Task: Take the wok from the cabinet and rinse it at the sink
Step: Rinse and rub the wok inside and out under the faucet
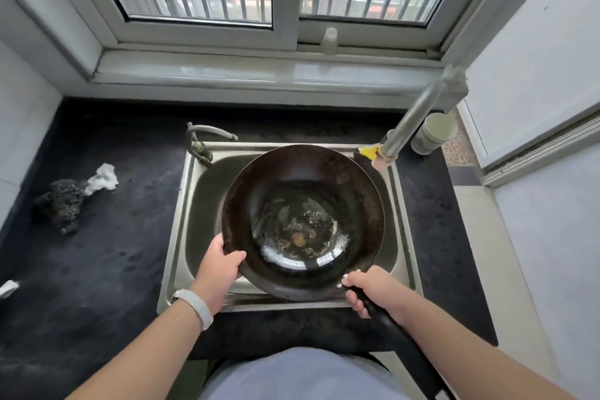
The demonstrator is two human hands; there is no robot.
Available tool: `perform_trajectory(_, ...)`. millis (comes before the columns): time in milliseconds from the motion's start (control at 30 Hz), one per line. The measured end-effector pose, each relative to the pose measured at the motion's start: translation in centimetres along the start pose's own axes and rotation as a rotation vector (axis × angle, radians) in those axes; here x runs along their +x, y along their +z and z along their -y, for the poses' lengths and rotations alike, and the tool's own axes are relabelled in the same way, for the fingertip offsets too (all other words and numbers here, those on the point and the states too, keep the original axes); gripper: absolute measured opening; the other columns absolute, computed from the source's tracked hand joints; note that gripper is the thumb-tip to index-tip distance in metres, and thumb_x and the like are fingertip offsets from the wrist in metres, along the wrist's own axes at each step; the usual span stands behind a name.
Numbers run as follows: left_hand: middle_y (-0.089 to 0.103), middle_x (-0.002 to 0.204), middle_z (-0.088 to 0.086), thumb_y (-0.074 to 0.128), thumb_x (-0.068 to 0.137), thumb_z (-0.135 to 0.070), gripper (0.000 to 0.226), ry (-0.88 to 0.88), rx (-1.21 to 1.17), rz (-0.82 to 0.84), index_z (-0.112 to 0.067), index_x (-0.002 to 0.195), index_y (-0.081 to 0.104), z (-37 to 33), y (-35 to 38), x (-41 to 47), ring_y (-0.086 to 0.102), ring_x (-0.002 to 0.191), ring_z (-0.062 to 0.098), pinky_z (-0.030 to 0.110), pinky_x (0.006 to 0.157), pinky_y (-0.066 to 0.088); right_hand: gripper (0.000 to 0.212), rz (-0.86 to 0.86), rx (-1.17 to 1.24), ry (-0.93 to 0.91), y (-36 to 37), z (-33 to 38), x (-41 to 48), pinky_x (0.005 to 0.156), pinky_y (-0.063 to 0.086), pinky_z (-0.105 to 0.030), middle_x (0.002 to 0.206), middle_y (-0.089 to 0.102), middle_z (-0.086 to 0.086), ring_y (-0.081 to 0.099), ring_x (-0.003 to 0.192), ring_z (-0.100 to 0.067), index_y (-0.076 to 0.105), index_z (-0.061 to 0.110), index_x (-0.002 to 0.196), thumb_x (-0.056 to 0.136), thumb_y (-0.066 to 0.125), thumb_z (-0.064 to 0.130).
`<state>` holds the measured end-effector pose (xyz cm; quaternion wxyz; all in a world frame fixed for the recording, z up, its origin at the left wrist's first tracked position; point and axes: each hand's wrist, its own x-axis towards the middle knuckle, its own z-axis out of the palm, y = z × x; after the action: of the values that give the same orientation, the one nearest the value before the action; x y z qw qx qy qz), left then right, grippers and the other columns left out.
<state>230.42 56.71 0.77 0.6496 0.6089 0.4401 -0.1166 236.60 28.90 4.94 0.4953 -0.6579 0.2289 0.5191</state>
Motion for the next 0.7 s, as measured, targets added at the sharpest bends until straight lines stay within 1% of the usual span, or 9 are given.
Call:
perform_trajectory(100,0.070,0.126,0.008,0.060,0.097,-0.006,0.042,-0.060,0.039,0.002,-0.016,0.137,0.052,-0.2,1.1,0.3,0.067,0.113,0.026,0.050,0.105,0.052,0.036,0.007,-0.079,-0.024,-0.9,0.3,0.2,0.042,0.034,-0.024,0.047,0.051,-0.006,0.041,0.039,-0.015,0.049,0.006,0.058,0.094,0.051,0.005)
perform_trajectory(200,0.059,0.140,0.006,0.064,0.096,-0.010,0.063,-0.061,0.102,-0.087,-0.017,0.152,0.036,-1.0,2.1,0.0,0.058,0.126,0.029,0.047,0.112,0.045,0.035,0.016,-0.136,-0.033,-1.9,0.3,0.6,0.041,0.036,-0.025,0.049,0.051,-0.007,0.042,0.040,-0.016,0.051,0.005,0.060,0.094,0.050,0.005)
perform_trajectory(267,0.041,0.157,0.007,0.063,0.096,-0.011,0.076,0.026,0.249,-0.173,-0.018,0.160,0.022,-1.8,2.7,-0.6,0.044,0.142,0.030,0.046,0.118,0.038,0.039,0.033,-0.179,-0.036,-2.4,0.2,0.6,0.041,0.036,-0.025,0.046,0.051,-0.005,0.043,0.037,-0.015,0.051,0.007,0.056,0.094,0.049,0.005)
perform_trajectory(333,0.025,0.167,0.009,0.063,0.095,-0.012,0.080,0.188,0.488,-0.219,-0.015,0.161,0.020,-2.8,3.5,-1.2,0.030,0.152,0.029,0.046,0.123,0.030,0.041,0.046,-0.200,-0.020,-2.9,0.1,0.7,0.041,0.037,-0.024,0.043,0.050,-0.003,0.042,0.036,-0.014,0.050,0.008,0.053,0.095,0.049,0.007)
perform_trajectory(367,0.022,0.168,0.010,0.064,0.094,-0.013,0.079,0.278,0.594,-0.226,-0.013,0.161,0.022,-3.3,4.1,-1.2,0.026,0.154,0.028,0.045,0.124,0.027,0.041,0.047,-0.206,-0.006,-3.0,0.0,0.7,0.041,0.037,-0.023,0.043,0.050,-0.003,0.042,0.036,-0.014,0.050,0.008,0.054,0.095,0.050,0.008)
perform_trajectory(467,0.023,0.168,0.009,0.065,0.095,-0.015,0.073,0.446,0.713,-0.148,-0.012,0.159,0.030,-5.5,6.7,-0.1,0.022,0.155,0.024,0.037,0.124,0.021,0.040,0.058,-0.223,0.015,-3.4,-0.2,0.9,0.042,0.039,-0.023,0.043,0.051,-0.002,0.043,0.037,-0.013,0.051,0.008,0.054,0.095,0.050,0.010)
perform_trajectory(567,0.035,0.163,0.005,0.062,0.098,-0.016,0.061,0.540,0.727,0.002,-0.013,0.155,0.040,-8.6,10.0,1.2,0.030,0.151,0.019,0.024,0.118,0.021,0.039,0.073,-0.217,0.026,-3.8,-0.4,0.9,0.043,0.040,-0.023,0.043,0.052,-0.001,0.044,0.037,-0.012,0.053,0.009,0.055,0.094,0.051,0.011)
perform_trajectory(633,0.047,0.155,0.002,0.059,0.100,-0.018,0.053,0.572,0.731,0.082,-0.016,0.151,0.046,-10.7,12.4,2.0,0.041,0.145,0.016,0.022,0.112,0.028,0.036,0.081,-0.196,0.035,-4.1,-0.3,0.9,0.044,0.040,-0.023,0.044,0.052,0.000,0.044,0.038,-0.012,0.054,0.009,0.058,0.094,0.051,0.012)
perform_trajectory(700,0.057,0.145,-0.001,0.056,0.102,-0.023,0.045,0.542,0.744,0.158,-0.021,0.147,0.052,-12.6,15.0,2.5,0.051,0.136,0.018,0.028,0.106,0.039,0.035,0.083,-0.190,0.032,-4.4,-0.1,0.8,0.045,0.040,-0.022,0.044,0.053,0.000,0.044,0.036,-0.012,0.055,0.008,0.060,0.095,0.051,0.012)
